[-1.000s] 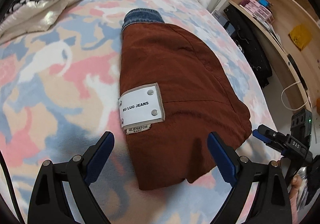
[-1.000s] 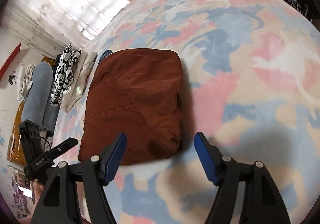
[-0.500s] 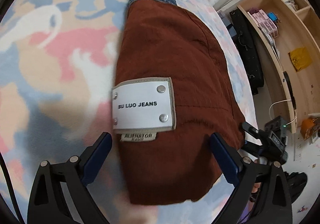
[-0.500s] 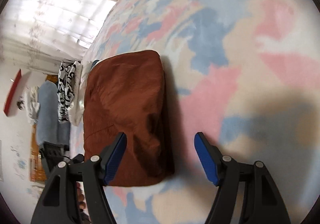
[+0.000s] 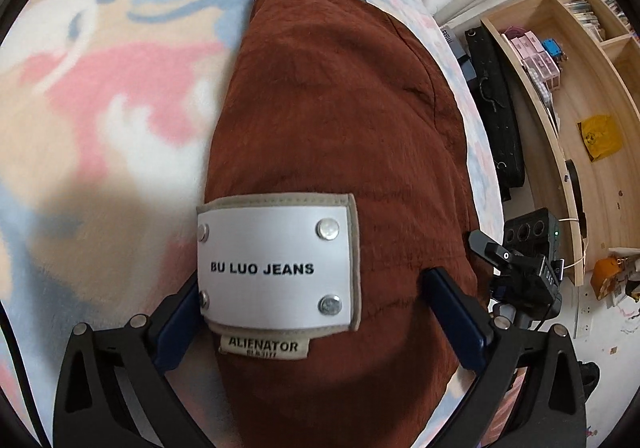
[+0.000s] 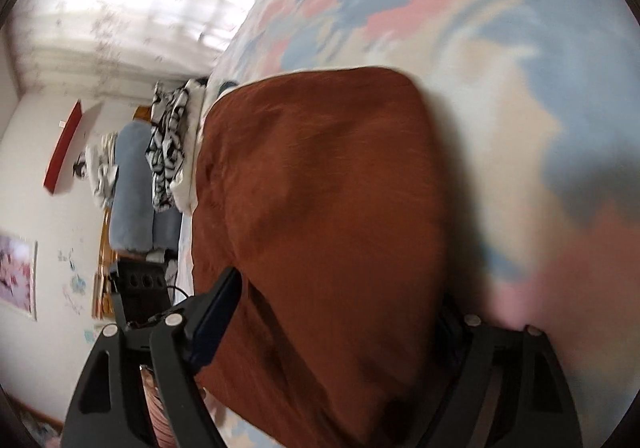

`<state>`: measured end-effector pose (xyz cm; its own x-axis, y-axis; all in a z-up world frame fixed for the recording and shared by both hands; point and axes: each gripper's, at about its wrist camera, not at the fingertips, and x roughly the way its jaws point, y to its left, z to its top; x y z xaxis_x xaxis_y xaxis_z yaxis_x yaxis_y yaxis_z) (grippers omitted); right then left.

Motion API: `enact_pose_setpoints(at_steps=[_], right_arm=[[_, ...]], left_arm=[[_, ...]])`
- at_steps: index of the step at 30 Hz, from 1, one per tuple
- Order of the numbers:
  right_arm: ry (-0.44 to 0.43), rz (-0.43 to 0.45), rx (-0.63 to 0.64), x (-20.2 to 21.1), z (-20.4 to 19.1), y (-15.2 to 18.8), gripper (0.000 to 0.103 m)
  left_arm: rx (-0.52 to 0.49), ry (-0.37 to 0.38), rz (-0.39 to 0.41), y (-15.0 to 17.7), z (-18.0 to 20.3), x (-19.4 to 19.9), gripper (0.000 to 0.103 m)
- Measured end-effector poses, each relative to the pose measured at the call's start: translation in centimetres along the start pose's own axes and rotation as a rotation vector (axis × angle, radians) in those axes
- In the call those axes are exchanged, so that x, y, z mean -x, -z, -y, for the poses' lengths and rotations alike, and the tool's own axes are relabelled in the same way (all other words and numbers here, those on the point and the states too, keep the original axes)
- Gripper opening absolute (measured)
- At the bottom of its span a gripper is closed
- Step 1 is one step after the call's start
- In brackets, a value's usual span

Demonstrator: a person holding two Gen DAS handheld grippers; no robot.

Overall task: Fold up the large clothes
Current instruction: 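Lift the bundle with both tools and carry it to the folded clothes stack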

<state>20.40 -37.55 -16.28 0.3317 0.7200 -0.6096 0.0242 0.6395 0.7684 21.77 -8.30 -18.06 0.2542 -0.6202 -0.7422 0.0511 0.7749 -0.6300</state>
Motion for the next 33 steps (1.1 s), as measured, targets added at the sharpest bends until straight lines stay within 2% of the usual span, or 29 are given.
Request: enact_pose_setpoints(at_steps=[3, 5, 6, 8, 10, 14, 19, 23, 33], right_arm=[[0.015, 0.001, 0.043, -0.7, -1.0, 0.0, 0.078], [-0.006, 0.002, 0.053, -0.9, -1.1, 0.0, 0.047], [-0.019, 0.004, 0.045, -1.0, -1.3, 0.0, 0.044], [-0.032, 0.023, 0.060, -0.4, -1.7, 0.3, 0.027], [-0.025, 0.045, 0.098, 0.3, -3.0, 0.8, 0.022], [0.010, 0.078, 0.184, 1.1, -6.0, 1.8, 0.019], [0.040, 0.090, 0.256, 1.1, -10.1, 3.7, 0.019], [0.029, 0.103, 0.289, 1.3, -12.8, 5.4, 0.019], [0.006, 0.104, 0.422, 0.0, -22.4, 9.4, 0.018]], left_arm=[[-0.006, -0.008, -0.002, -0.3, 0.5, -0.1, 0.102], [-0.016, -0.022, 0.009, -0.4, 0.6, 0.2, 0.102], [-0.031, -0.031, 0.019, -0.3, 1.0, 0.3, 0.100], [-0.049, -0.046, 0.035, -0.1, 1.1, 0.7, 0.093], [-0.065, -0.054, 0.062, 0.1, 1.4, 1.5, 0.086], [-0.118, -0.089, 0.117, 0.4, 2.2, 3.8, 0.077], [-0.164, -0.124, 0.208, 0.7, 3.2, 8.7, 0.075], [-0.159, -0.126, 0.233, 1.2, 3.1, 12.0, 0.074], [-0.141, -0.121, 0.340, 4.3, -0.7, 23.8, 0.074]])
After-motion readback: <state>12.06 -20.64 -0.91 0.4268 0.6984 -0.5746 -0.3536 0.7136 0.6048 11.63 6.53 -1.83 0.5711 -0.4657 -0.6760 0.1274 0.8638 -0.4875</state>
